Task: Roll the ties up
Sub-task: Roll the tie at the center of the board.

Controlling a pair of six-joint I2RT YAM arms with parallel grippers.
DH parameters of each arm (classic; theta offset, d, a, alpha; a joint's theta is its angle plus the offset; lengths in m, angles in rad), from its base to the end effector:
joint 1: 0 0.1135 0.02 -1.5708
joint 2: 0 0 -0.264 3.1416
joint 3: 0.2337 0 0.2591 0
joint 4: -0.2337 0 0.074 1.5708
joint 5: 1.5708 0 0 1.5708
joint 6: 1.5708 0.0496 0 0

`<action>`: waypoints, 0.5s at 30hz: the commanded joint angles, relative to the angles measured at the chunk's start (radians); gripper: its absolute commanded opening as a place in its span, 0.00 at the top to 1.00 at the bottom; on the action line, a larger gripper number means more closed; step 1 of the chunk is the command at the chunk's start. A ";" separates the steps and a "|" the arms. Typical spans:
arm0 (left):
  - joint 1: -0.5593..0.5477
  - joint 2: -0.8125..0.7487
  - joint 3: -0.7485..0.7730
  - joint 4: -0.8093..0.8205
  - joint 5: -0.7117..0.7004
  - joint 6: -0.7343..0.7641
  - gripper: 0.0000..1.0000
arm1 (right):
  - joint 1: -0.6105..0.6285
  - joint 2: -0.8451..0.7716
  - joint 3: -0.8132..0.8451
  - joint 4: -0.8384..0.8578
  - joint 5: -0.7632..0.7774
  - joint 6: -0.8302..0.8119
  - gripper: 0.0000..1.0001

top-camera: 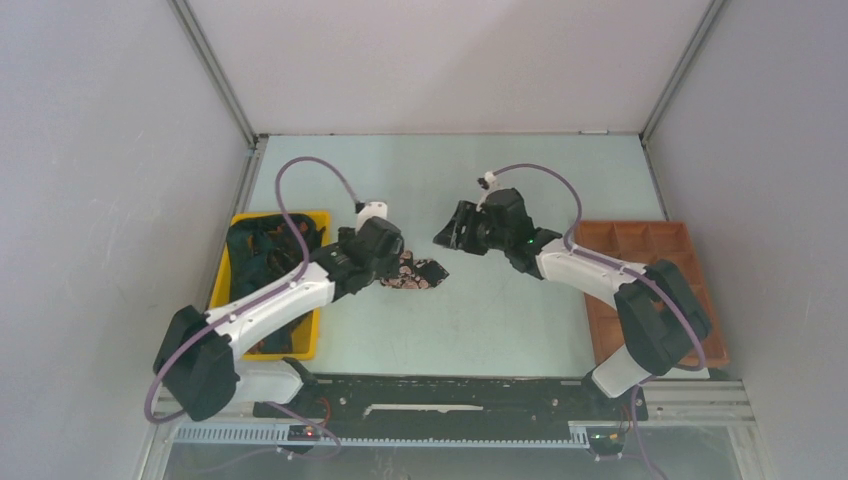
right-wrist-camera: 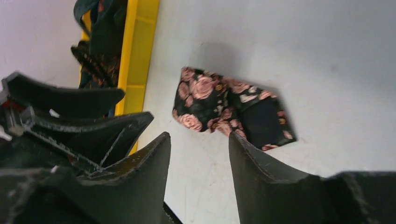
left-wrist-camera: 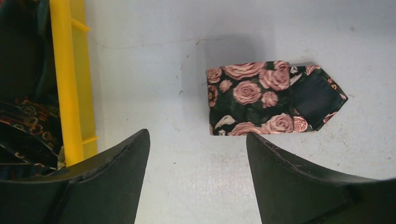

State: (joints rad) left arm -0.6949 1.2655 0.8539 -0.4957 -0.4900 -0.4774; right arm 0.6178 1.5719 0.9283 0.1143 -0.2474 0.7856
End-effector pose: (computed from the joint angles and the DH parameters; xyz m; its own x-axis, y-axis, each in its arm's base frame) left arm 0.2209 -0.1538 0.2267 -0.6948 0.0514 -0.7174 0.0260 0.9986 0.0463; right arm 0.2891 0.2203 0.2126 -0.8100 0.2656 -0.5228 -0.2277 0.6790 0.6979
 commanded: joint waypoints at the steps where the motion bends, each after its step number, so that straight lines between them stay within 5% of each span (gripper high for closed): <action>1: 0.091 -0.144 -0.125 0.218 0.169 -0.018 0.18 | 0.065 0.074 0.062 0.077 -0.063 0.017 0.50; 15: 0.283 -0.149 -0.269 0.376 0.470 -0.064 0.14 | 0.140 0.287 0.262 -0.025 -0.102 -0.022 0.69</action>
State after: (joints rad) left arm -0.4343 1.1011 0.5953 -0.2199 -0.1196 -0.5228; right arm 0.7498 1.8175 1.1240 0.1051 -0.3386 0.7891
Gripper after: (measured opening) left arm 0.853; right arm 0.328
